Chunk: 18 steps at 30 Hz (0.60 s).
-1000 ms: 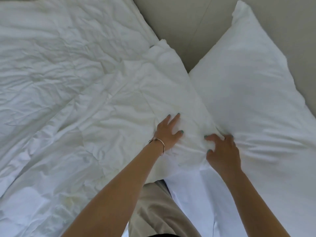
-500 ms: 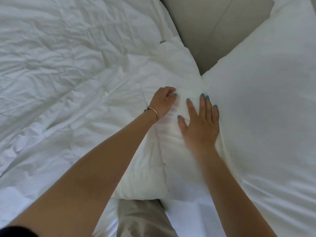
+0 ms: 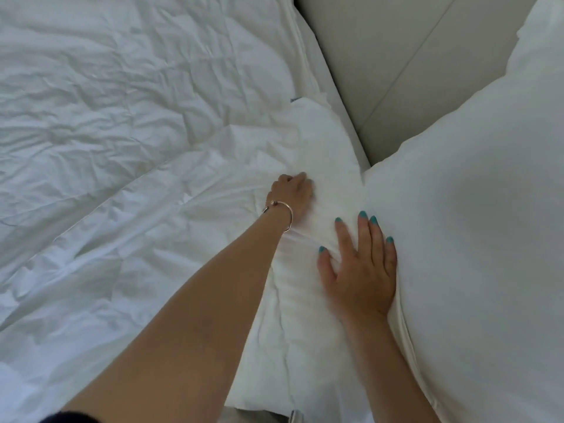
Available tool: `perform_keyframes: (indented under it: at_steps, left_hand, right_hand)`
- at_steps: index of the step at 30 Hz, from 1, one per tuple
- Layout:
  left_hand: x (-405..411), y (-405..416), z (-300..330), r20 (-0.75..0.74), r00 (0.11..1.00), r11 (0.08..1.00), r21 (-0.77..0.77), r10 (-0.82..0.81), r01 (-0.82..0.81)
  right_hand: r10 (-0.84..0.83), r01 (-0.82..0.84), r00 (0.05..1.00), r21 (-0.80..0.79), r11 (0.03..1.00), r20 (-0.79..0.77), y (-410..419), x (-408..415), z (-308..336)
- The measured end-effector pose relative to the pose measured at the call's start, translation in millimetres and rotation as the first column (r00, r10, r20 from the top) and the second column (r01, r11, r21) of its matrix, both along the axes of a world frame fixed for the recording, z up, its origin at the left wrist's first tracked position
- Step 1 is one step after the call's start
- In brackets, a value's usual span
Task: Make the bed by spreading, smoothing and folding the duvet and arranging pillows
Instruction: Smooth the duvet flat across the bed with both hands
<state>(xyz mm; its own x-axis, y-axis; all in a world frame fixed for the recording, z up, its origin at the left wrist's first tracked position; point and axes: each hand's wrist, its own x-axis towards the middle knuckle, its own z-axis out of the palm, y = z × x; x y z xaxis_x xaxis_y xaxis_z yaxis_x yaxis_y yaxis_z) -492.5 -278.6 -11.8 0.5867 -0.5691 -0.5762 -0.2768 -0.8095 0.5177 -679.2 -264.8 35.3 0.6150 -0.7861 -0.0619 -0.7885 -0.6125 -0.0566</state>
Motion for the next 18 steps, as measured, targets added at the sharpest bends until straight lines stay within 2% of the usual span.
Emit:
perform_keyframes:
  at_steps: [2, 4, 6, 7, 9, 11, 12, 15, 18]
  left_hand:
    - [7, 49, -8, 0.148, 0.970, 0.981, 0.029, -0.192, 0.190]
    - [9, 98, -18, 0.207, 0.940, 0.962, 0.037, -0.272, 0.270]
    - [6, 139, -22, 0.209, 0.952, 0.974, 0.014, -0.223, 0.225]
    - [3, 156, -21, 0.224, 0.955, 0.980, 0.013, -0.194, 0.196]
    - [-5, 189, -21, 0.270, 0.955, 0.992, 0.010, -0.125, 0.127]
    - [-16, 219, -20, 0.284, 0.958, 0.999, 0.010, -0.047, 0.047]
    - [-21, 235, -21, 0.272, 0.962, 0.999, 0.024, -0.026, 0.020]
    - [-26, 286, -22, 0.235, 0.972, 0.995, 0.100, -0.022, -0.001]
    - [-10, 348, -18, 0.257, 0.964, 0.988, 0.112, 0.072, -0.103]
  right_hand:
    - [-0.026, 0.026, 0.999, 0.013, 1.000, -0.042, 4, 5, 2]
    - [-0.094, 0.096, 0.988, 0.010, 0.995, -0.126, 16, 22, 5]
    - [-0.150, 0.173, 0.950, 0.062, 0.983, -0.272, 34, 56, 10]
    - [-0.124, 0.164, 0.942, 0.103, 0.981, -0.312, 43, 76, 11]
    - [0.072, 0.001, 0.948, 0.229, 0.973, -0.310, 65, 109, 3]
    - [0.280, -0.166, 0.915, 0.360, 0.918, -0.292, 88, 129, -12]
    - [0.332, -0.200, 0.893, 0.393, 0.898, -0.305, 99, 134, -19]
    - [0.321, -0.181, 0.866, 0.358, 0.916, -0.384, 129, 149, -28]
    - [0.241, -0.077, 0.884, 0.385, 0.920, -0.400, 163, 174, -26]
